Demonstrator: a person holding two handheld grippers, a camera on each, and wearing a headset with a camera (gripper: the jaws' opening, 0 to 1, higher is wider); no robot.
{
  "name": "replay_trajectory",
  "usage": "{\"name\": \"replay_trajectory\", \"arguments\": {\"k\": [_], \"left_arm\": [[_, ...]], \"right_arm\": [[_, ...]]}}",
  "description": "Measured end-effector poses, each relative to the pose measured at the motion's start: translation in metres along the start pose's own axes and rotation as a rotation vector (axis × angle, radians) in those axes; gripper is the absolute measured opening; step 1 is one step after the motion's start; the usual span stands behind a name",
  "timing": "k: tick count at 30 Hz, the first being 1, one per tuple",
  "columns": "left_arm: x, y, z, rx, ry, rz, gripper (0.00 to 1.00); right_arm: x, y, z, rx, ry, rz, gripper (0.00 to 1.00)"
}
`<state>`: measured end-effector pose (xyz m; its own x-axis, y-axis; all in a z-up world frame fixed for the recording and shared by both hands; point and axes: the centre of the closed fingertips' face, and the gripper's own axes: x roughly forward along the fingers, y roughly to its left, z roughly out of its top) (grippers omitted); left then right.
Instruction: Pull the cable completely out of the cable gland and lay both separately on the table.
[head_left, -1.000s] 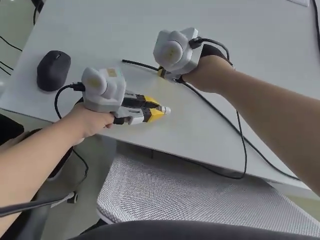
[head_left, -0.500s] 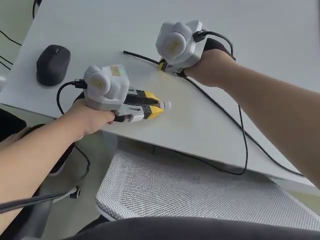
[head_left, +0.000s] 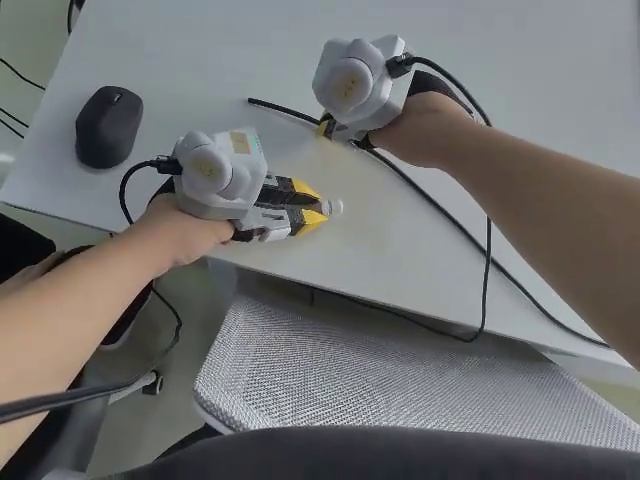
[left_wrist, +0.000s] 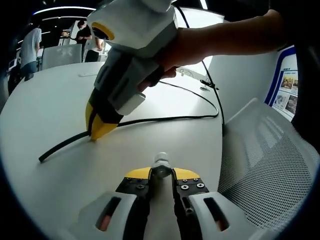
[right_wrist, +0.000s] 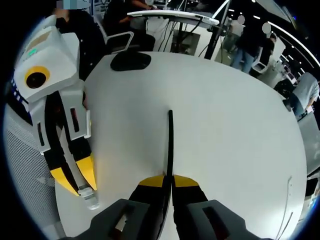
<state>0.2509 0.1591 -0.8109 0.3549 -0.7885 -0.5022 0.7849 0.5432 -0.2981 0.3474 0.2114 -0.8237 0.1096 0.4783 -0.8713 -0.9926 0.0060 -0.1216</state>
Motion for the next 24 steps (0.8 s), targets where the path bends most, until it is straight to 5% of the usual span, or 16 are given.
{"name": "replay_trajectory", "arguments": {"k": [15,24], "left_arm": [[0.003,0.003,0.002,-0.019,-0.005,0.013,0.2],[0.0,0.007,0.001,-0.025,-0.003,0.03,0.22]], "right_arm": [[-0.003,-0.003,0.0,0.015,0.001,-0.022,0.06],[-0.023,-0.015,0.006,0.055,-0.06,-0.051,0.14]]}}
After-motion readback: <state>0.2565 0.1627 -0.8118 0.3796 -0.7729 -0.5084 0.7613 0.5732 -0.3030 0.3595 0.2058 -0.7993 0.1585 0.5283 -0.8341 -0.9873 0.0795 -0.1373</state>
